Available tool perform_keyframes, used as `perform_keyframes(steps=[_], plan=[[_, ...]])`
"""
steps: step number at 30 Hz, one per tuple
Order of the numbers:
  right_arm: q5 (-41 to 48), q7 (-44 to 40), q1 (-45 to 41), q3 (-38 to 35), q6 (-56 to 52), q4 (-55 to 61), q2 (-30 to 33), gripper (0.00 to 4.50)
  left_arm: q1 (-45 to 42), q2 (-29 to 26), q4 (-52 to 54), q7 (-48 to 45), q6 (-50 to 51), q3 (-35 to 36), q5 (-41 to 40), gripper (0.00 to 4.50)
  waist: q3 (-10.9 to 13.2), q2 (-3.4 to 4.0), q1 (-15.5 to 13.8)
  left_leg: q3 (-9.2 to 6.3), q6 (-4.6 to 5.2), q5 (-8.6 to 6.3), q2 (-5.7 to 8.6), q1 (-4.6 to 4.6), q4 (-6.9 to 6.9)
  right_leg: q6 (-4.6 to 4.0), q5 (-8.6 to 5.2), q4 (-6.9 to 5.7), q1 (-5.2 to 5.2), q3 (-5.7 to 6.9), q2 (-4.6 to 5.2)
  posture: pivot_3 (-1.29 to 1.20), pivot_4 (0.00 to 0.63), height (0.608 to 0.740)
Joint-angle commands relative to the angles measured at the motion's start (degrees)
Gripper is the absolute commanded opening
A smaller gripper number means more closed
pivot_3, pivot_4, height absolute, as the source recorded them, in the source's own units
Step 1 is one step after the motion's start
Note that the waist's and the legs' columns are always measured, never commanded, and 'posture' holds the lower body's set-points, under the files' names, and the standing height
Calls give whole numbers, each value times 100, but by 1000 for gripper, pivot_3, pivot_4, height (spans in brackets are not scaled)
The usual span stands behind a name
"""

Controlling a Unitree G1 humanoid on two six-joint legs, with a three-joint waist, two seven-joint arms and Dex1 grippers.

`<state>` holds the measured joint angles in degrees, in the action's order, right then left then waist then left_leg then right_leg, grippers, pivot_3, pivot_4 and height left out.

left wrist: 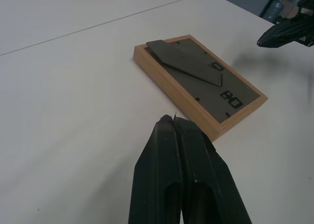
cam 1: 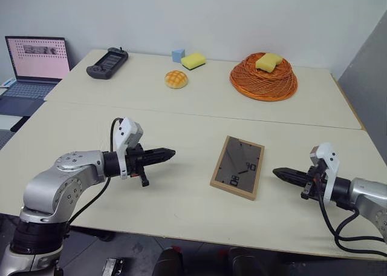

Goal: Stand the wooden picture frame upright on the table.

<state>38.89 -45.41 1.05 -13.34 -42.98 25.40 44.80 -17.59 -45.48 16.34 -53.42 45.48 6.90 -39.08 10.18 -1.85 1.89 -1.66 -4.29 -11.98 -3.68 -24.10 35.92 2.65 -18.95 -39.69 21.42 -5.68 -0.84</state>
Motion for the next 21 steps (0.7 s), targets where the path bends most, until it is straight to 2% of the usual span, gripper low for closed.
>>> perform_keyframes(steps=[1,21], plan=[[-33,11,-9,-135,141,31,-2,0,-75,21,224,29,-153,69,-6,20,0,0,3,0,0,0,0,0,0,0,0,0,0,0,0,0,150,740],[-270,-49,17,-15,503,-220,-36,0,-164,125,132,89,-257,32,91,20,0,0,2,0,0,0,0,1,1,-2,1,-1,0,0,-1,0,150,740]])
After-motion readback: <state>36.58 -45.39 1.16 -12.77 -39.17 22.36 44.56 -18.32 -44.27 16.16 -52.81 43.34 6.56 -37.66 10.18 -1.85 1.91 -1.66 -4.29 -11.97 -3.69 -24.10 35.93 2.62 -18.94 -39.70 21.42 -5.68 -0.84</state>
